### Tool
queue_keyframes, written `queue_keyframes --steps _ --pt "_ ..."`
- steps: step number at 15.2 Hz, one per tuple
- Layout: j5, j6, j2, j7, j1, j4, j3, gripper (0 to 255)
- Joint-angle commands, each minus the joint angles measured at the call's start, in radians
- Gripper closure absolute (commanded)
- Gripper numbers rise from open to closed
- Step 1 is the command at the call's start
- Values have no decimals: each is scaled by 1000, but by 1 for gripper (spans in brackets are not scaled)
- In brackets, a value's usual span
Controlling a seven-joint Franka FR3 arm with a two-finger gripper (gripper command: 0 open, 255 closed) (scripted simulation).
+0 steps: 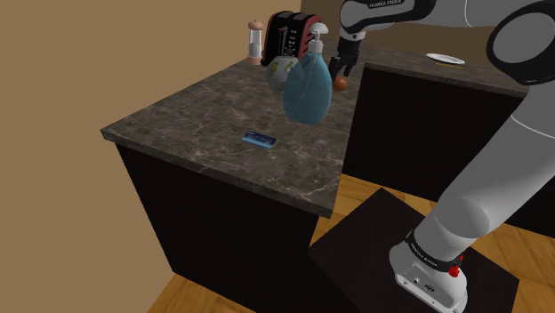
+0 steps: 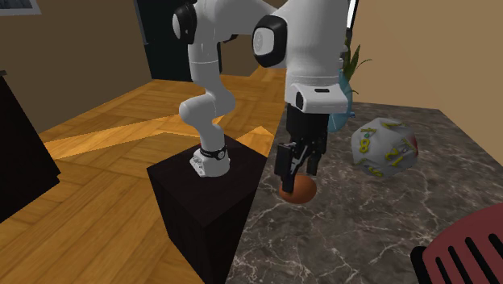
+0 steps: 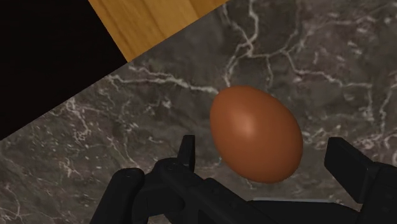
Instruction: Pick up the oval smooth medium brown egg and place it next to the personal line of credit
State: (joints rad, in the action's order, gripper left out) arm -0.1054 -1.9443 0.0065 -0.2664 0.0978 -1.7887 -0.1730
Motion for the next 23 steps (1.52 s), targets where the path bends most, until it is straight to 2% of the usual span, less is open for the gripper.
queue_keyframes --steps 1,11,12,21,23 --pt "1 -26 9 -1 1 -16 -1 0" --pt "1 -46 14 -1 2 -31 -2 0" --pt "1 -46 14 -1 2 -31 -2 255" --pt "1 -46 14 -1 2 -31 -2 255" --pt "2 -19 12 -3 2 -6 -2 255"
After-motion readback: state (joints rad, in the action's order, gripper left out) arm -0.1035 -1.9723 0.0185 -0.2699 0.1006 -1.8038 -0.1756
